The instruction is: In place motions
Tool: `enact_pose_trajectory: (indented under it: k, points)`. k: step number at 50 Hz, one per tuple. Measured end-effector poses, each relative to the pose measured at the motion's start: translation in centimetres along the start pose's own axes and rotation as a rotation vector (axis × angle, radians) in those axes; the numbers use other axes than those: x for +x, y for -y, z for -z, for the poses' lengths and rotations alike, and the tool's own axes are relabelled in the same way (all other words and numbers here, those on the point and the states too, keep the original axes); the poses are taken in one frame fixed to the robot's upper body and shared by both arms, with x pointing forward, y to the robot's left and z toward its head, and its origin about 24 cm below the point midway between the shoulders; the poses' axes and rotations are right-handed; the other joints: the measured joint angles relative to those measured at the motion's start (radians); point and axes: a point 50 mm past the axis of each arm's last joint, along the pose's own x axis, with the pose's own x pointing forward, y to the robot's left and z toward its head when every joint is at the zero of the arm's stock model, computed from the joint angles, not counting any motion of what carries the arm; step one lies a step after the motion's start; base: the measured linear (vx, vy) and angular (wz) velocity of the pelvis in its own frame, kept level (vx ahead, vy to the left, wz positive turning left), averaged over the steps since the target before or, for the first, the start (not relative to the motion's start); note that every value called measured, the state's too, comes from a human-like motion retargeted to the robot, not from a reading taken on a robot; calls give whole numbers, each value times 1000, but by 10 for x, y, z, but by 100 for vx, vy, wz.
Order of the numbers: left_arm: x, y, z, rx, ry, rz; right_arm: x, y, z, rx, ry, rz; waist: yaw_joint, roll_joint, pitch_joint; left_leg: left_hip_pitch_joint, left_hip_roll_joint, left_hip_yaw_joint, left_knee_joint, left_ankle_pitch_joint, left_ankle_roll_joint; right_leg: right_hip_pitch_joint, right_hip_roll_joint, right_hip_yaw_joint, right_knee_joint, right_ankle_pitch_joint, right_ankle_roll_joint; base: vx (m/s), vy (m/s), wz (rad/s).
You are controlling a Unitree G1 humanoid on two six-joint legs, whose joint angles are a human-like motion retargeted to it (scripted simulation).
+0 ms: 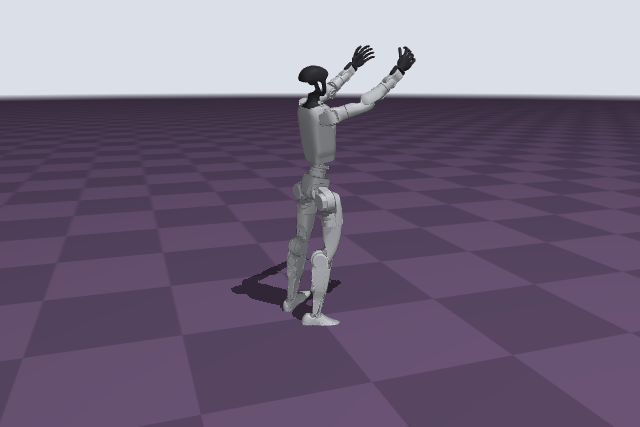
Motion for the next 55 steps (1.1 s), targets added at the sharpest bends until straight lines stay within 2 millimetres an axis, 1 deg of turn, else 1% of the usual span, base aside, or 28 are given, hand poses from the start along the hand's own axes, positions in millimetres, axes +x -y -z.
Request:
enact_pose_trajectory:
  k: [3, 5, 7, 10, 12, 15, 18, 21, 25, 27, 29, 31, 33, 35, 37, 39, 40, 42, 44, 45, 46, 47, 48, 49, 50, 51, 53, 55]
  points:
    - [3, -1, -65, -22, 204, 3, 2, 12, -74, -25, 217, 53, -6, 4, -12, -30, 3, 3, 1, 0, -3, -31, -1, 2, 1, -1, 2, 0, 0, 0]
    - [-1, -10, -107, -11, 334, -16, -2, 15, -118, -34, 353, 68, -7, 10, -15, -50, 6, 9, 2, 0, -5, -52, -2, 7, 2, 0, 4, -7, 2, -11]
    - [-10, -24, -143, 20, 440, -51, -10, 16, -157, -50, 477, 82, -9, 20, -14, -70, 8, 15, 2, 0, -7, -75, -3, 13, 3, 1, 5, -10, 7, -11]
    - [-25, -43, -186, 44, 564, -112, -25, 15, -206, -62, 633, 115, -10, 38, -1, -90, 10, 23, 2, 1, -10, -100, -8, 19, 4, 2, 7, -14, 14, -9]
    - [-31, -46, -201, 33, 614, -127, -34, 15, -225, -72, 697, 133, -7, 45, 3, -97, 10, 25, 2, 1, -10, -108, -9, 19, 4, 2, 8, -9, 10, -4]
    - [-36, -47, -213, 33, 654, -139, -40, 16, -239, -68, 740, 141, -7, 53, 14, -96, 9, 22, 2, 0, -9, -105, -8, 16, 4, 1, 8, -7, 6, 5]
    - [-37, -49, -214, 32, 651, -143, -41, 14, -242, -35, 758, 135, -11, 66, 32, -89, 5, 15, 1, 0, -7, -93, -8, 9, 3, -2, 8, -10, 10, 11]
    - [-33, -50, -205, 48, 614, -137, -37, 15, -236, -28, 729, 137, -9, 73, 43, -78, 1, 6, 2, -1, -5, -75, -7, 1, 0, -5, 8, -5, 8, 14]
    - [-24, -47, -182, 64, 540, -127, -29, 18, -219, -53, 660, 142, -2, 71, 51, -63, -5, -9, 3, 0, -2, -50, -7, -10, -3, -8, 6, 0, 0, 0]
    - [-19, -47, -163, 88, 486, -128, -24, 22, -203, -102, 607, 155, 6, 67, 49, -59, -8, -16, 5, 0, -1, -40, -8, -16, -5, -9, 6, 0, 0, 0]
    - [-13, -46, -140, 133, 413, -126, -20, 27, -180, -166, 531, 170, 16, 61, 44, -53, -10, -22, 6, 2, 1, -29, -9, -21, -6, -9, 6, 7, -1, 14]
    - [-8, -45, -111, 195, 328, -111, -16, 34, -148, -241, 432, 186, 23, 53, 39, -46, -13, -29, 8, 3, 2, -15, -10, -28, -9, -10, 6, 8, -1, 16]
    - [-6, -44, -75, 240, 231, -95, -15, 42, -108, -334, 303, 197, 25, 45, 36, -34, -18, -39, 10, 5, 4, 5, -11, -35, -12, -12, 5, 8, -2, 20]
    - [-7, -42, -29, 284, 117, -83, -19, 50, -54, -424, 134, 183, 23, 32, 31, -17, -21, -44, 10, 6, 5, 26, -12, -40, -12, -12, 4, 8, -8, 10]
    - [-16, -46, 22, 362, -11, -85, -30, 49, 8, -478, -34, 120, 11, 22, 31, 5, -23, -46, 8, 7, 7, 47, -11, -42, -13, -12, 3, 8, -10, 0]
    - [-33, -54, 70, 510, -144, -90, -50, 44, 73, -484, -209, 47, 3, 10, 39, 31, -26, -46, 7, 8, 8, 71, -12, -42, -11, -11, 1, 1, -9, -7]
    - [-44, -61, 94, 610, -213, -89, -65, 40, 107, -465, -302, 13, -4, 4, 49, 47, -27, -45, 6, 8, 9, 84, -12, -42, -11, -11, 0, -1, -9, -10]
    - [-74, -76, 139, 808, -345, -89, -104, 26, 172, -381, -506, -78, -17, -10, 69, 74, -29, -44, 4, 9, 10, 108, -13, -42, -9, -11, -2, -2, -9, -8]
    - [-112, -89, 185, 915, -494, -69, -154, 8, 231, -261, -739, -173, -31, -20, 89, 91, -30, -47, 3, 10, 12, 124, -13, -44, -6, -11, -3, -3, -9, 2]
    - [-135, -94, 208, 932, -580, -51, -183, -2, 257, -190, -862, -221, -39, -25, 99, 96, -30, -50, 2, 11, 12, 129, -14, -46, -5, -11, -3, -5, -8, 7]
    - [-162, -99, 231, 908, -688, -21, -216, -14, 280, -116, -1004, -283, -44, -26, 105, 97, -29, -51, 2, 11, 13, 130, -13, -47, -4, -11, -2, -5, -8, 7]
    - [-192, -103, 253, 881, -798, 5, -251, -27, 299, -33, -1145, -349, -50, -27, 112, 97, -28, -53, 1, 11, 13, 131, -13, -48, -4, -10, -2, -2, -8, 7]
    - [-224, -107, 272, 853, -912, 24, -287, -41, 313, 59, -1287, -423, -57, -28, 119, 97, -28, -55, 1, 12, 13, 132, -13, -51, -4, -9, -2, -2, -7, 6]
    - [-258, -110, 288, 833, -1022, 46, -322, -53, 322, 149, -1422, -487, -63, -28, 129, 97, -28, -56, 1, 12, 13, 132, -13, -51, -4, -8, -2, 0, 0, 0]
    - [-293, -112, 302, 816, -1131, 70, -357, -64, 327, 242, -1552, -546, -67, -27, 141, 98, -27, -55, 1, 12, 13, 131, -14, -50, -3, -7, -2, -5, -2, -7]
    - [-328, -115, 311, 820, -1243, 118, -389, -73, 329, 306, -1666, -560, -69, -26, 157, 102, -26, -52, 0, 12, 13, 133, -13, -47, -3, -6, -2, -6, -1, -12]
    - [-395, -120, 318, 891, -1441, 243, -451, -87, 326, 401, -1863, -538, -74, -26, 195, 112, -26, -49, 0, 13, 13, 141, -14, -45, -4, -3, -2, 0, 0, 0]
    - [-453, -123, 315, 971, -1601, 412, -506, -98, 315, 440, -2039, -465, -83, -28, 243, 126, -27, -49, 0, 15, 14, 155, -15, -44, -4, -2, -2, 0, 0, 0]
